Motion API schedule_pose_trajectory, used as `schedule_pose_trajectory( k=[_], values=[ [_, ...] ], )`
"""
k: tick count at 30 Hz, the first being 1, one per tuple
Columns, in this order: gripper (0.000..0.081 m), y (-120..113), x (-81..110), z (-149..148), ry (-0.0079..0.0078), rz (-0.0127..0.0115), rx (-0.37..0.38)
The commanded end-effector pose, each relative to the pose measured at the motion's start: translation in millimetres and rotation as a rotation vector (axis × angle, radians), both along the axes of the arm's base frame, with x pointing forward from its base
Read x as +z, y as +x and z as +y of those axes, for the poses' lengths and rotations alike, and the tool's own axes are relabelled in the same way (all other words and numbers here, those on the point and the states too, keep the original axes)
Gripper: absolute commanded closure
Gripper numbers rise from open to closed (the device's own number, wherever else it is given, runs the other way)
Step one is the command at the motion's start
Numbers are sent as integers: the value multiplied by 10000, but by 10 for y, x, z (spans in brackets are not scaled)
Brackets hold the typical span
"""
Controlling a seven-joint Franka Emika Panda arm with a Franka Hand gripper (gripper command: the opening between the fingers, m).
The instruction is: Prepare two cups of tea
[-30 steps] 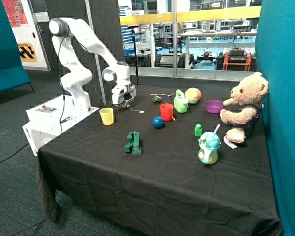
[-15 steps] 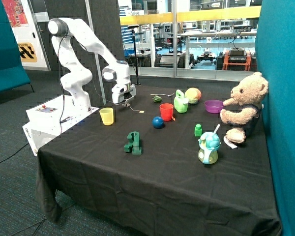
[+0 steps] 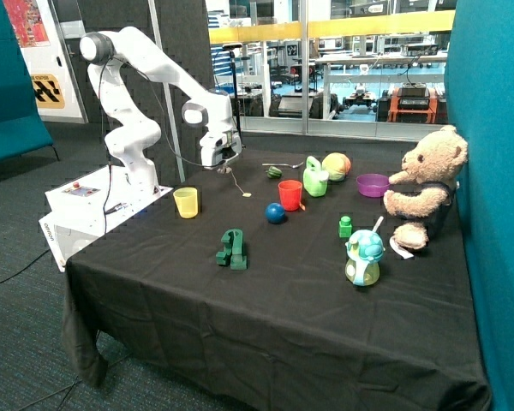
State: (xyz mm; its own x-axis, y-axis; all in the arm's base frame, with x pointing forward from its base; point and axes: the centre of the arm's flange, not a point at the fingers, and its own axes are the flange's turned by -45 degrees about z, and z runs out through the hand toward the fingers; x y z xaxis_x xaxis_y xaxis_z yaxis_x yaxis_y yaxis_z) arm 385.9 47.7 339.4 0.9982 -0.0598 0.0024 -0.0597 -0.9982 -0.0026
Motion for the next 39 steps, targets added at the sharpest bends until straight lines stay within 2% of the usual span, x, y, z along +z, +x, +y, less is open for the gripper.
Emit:
schedule_pose_trajectory(
  k=[1,9,16,28,39],
  values=[
    [808,222,371,-68,-25,25,318],
    [808,202,513,-276,-25,24,472],
    [808,220,575,-619,-25,25,174],
    [808,331,499,-1200,-25,25,-81],
    [808,366,412,-1591,-25,25,-135]
  ],
)
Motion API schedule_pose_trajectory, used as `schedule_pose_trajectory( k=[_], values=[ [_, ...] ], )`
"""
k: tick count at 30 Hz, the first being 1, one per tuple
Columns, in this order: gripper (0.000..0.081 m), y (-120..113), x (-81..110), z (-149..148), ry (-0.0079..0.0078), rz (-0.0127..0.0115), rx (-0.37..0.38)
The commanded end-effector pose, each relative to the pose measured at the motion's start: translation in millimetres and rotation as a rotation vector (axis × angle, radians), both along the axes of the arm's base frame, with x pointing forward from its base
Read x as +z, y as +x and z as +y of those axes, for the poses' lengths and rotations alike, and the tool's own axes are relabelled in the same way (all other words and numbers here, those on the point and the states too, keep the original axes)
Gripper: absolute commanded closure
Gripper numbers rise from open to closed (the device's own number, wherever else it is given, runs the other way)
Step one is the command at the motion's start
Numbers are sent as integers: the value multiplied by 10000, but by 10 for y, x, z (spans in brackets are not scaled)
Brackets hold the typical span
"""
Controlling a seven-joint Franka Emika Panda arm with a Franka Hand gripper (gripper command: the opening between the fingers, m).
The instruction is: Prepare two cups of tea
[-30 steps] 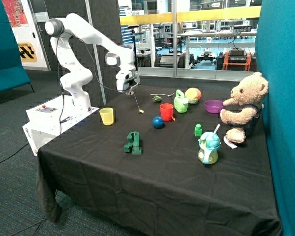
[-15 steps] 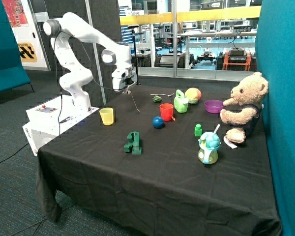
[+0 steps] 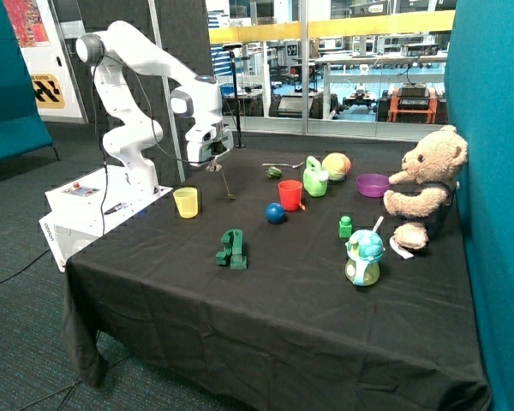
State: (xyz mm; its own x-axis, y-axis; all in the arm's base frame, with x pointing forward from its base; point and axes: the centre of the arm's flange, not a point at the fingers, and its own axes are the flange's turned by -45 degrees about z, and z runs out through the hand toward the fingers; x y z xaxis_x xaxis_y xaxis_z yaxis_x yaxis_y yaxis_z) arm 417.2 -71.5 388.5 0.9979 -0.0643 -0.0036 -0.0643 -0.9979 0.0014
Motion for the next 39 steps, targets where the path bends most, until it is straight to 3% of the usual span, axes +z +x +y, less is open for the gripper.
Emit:
schedule_pose_trajectory(
  k=[1,17,18,19,22,39],
  values=[
    [808,50,-83,-422,11,-37,-84],
    [808,-139,-75,-714,12,-37,253],
    [808,-148,-76,-713,11,-37,-61],
    [808,-158,-68,-721,12,-37,283],
    [808,-202,-51,-748,12,-37,321],
    [808,-554,-62,-1020,12,-37,113]
  ],
)
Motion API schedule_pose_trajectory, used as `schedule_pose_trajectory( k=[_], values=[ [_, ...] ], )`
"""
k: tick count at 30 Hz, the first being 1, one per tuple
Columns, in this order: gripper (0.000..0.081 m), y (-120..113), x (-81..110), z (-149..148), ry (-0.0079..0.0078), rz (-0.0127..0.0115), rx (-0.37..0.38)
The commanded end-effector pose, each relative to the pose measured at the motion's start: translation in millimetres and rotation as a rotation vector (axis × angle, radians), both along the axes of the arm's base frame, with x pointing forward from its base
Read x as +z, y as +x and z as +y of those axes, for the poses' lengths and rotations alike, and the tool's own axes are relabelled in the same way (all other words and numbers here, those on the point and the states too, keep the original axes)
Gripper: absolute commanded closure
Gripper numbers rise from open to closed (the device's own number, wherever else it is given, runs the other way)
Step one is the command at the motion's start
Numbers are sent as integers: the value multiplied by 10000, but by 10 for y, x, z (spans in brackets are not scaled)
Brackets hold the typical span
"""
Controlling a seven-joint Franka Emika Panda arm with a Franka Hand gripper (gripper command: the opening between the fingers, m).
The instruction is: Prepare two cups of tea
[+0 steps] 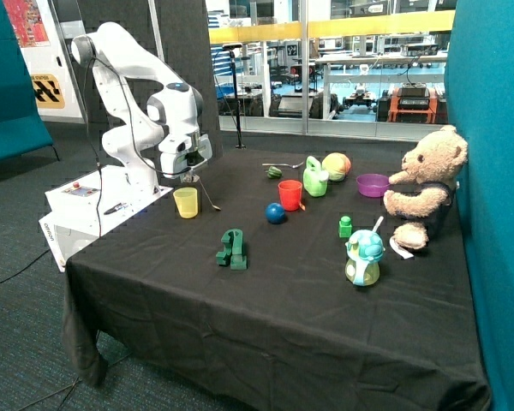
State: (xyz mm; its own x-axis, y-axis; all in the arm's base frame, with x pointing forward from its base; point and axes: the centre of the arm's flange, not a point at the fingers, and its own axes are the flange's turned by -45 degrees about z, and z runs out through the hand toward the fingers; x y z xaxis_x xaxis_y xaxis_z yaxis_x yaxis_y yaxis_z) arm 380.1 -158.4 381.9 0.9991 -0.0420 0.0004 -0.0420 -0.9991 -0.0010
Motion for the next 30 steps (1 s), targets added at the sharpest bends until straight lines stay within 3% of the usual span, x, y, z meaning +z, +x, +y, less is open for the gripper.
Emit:
schedule_pose_trajectory(
  k=[1,12,30],
  values=[
    [808,-195,4,-165,-10,4,-150],
    [808,-241,-29,-309,-10,4,-283],
    [808,24,-164,-222,-10,4,-90]
  ],
)
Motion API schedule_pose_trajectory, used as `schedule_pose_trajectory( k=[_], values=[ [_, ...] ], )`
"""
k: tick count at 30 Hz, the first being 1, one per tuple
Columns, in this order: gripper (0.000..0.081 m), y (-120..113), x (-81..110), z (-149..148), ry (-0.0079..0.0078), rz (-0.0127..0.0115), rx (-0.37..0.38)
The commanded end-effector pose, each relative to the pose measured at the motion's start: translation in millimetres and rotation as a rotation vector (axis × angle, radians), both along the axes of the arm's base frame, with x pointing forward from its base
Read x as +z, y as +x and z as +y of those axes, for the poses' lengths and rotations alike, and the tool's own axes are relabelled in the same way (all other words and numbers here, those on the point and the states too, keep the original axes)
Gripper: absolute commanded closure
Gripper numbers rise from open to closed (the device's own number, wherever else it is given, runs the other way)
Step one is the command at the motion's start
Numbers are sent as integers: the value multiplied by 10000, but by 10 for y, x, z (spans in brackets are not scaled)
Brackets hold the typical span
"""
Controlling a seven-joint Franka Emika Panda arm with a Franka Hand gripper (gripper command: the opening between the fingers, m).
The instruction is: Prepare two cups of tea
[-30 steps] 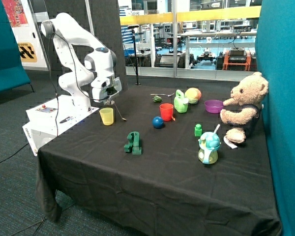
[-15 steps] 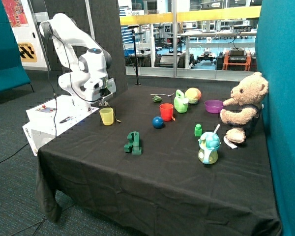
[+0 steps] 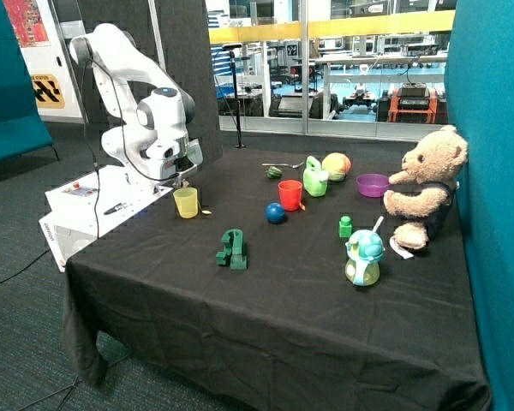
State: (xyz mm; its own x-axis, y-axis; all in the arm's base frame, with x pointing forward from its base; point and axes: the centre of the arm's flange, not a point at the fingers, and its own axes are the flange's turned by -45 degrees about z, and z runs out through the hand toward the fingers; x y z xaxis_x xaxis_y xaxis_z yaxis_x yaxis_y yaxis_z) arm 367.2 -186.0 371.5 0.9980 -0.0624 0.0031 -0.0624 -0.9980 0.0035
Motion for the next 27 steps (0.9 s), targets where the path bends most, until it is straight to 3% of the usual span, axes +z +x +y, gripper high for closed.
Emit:
schedule_pose_trajectory(
  k=[1,4,8,12,17,27],
  values=[
    [808,166,-60,68,37,29,163],
    [784,226,-56,158,36,30,401],
    [538,272,-56,230,36,30,484],
    [413,298,-56,242,37,30,265],
    [395,297,-62,194,36,30,369],
    [442,223,-51,100,37,29,170]
  ],
)
